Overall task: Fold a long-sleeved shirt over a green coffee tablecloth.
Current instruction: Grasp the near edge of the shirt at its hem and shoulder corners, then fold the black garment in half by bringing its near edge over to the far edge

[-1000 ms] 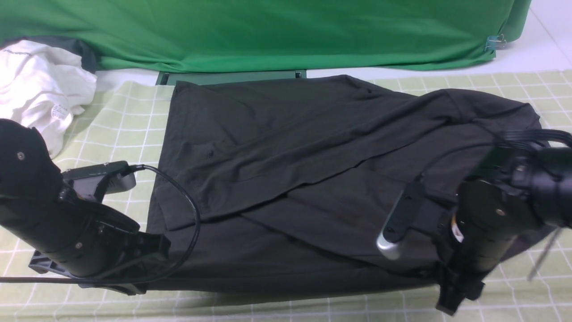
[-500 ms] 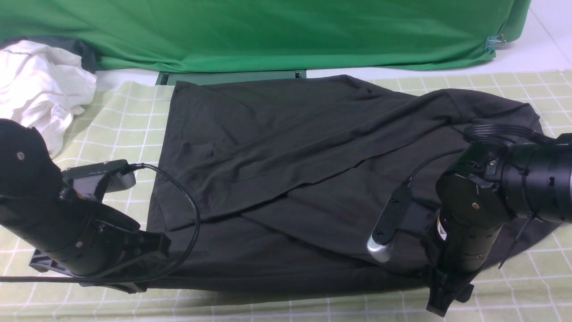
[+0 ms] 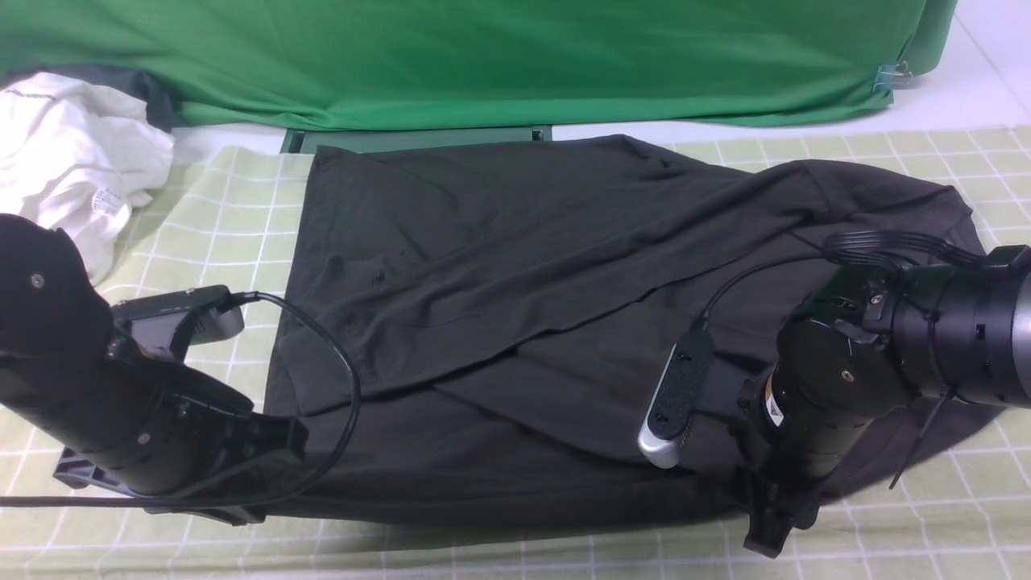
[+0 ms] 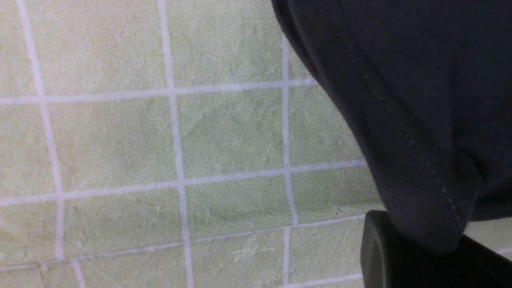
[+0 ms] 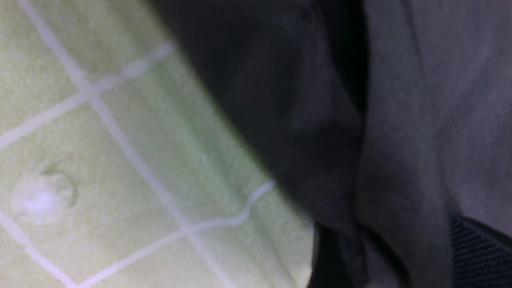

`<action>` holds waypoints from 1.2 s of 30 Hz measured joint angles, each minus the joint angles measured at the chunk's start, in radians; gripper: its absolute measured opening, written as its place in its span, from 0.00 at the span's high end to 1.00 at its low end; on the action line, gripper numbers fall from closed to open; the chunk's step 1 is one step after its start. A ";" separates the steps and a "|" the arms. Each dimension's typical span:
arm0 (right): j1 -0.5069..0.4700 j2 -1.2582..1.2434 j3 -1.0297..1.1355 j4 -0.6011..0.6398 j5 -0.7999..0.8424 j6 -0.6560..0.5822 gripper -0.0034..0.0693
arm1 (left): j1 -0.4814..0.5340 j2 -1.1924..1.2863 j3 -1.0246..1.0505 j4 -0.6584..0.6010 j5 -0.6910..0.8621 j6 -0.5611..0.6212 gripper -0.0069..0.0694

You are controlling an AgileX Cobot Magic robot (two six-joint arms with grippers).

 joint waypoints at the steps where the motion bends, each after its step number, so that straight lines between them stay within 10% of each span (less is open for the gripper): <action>1: 0.000 0.000 0.000 0.000 -0.005 0.000 0.47 | 0.000 0.000 0.000 0.000 0.000 0.000 0.88; 9: 0.005 0.000 0.000 -0.001 -0.003 0.004 0.88 | 0.000 0.000 0.000 -0.007 -0.024 -0.027 0.88; 25: 0.249 -0.163 0.109 0.043 0.204 0.310 0.89 | 0.000 -0.201 0.083 -0.007 0.139 -0.038 0.88; 36: 0.239 -0.301 0.212 0.088 0.222 0.367 0.89 | 0.000 -0.316 0.153 -0.119 0.099 -0.041 0.88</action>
